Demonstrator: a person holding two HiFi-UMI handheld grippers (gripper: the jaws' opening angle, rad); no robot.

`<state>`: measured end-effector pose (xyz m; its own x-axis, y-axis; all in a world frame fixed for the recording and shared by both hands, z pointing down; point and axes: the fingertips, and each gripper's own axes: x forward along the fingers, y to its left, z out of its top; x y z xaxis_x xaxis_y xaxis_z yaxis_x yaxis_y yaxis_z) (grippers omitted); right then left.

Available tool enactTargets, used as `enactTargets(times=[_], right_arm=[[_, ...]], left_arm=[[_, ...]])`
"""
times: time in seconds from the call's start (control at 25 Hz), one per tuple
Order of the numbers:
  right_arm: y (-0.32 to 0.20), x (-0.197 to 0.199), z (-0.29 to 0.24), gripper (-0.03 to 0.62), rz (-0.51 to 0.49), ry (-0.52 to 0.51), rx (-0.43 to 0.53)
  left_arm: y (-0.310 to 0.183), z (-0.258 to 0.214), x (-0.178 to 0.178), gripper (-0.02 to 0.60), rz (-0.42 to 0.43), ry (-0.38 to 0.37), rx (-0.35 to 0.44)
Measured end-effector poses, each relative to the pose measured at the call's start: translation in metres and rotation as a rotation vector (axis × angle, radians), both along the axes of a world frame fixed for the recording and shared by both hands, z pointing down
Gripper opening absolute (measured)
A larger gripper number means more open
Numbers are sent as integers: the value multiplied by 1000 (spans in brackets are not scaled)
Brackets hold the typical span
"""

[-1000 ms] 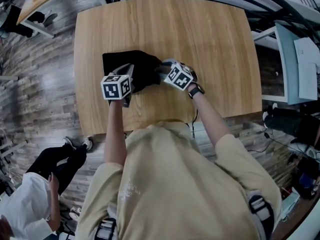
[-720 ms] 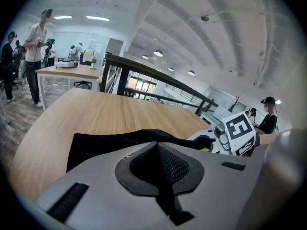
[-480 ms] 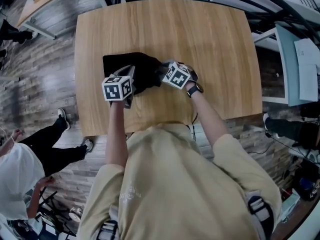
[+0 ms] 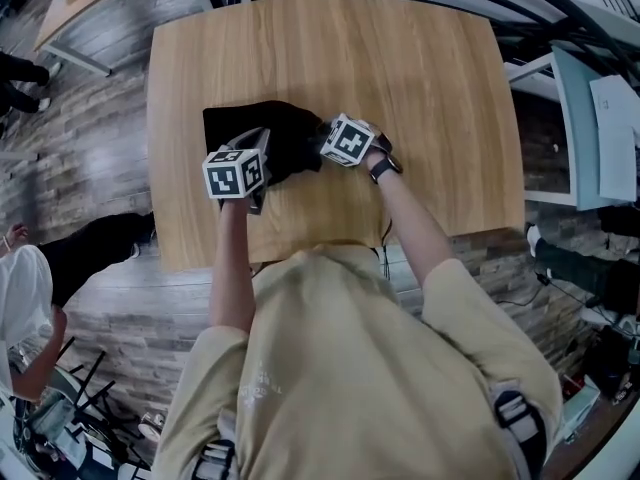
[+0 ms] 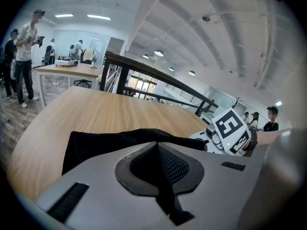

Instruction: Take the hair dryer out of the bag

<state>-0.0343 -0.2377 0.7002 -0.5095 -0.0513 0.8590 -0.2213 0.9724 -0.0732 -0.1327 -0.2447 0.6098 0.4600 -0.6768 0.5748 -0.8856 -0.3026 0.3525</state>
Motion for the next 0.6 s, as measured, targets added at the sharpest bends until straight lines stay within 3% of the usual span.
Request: enactTargets(times=[0.44,0.6], right_arm=[[10,0,7,124,-38,1,-125],[13,1,12,94,-27,5,-145]], left_arm=[[0,1,5,17,-2,0,-8],[-2,4,6,17,-11,10,-19]])
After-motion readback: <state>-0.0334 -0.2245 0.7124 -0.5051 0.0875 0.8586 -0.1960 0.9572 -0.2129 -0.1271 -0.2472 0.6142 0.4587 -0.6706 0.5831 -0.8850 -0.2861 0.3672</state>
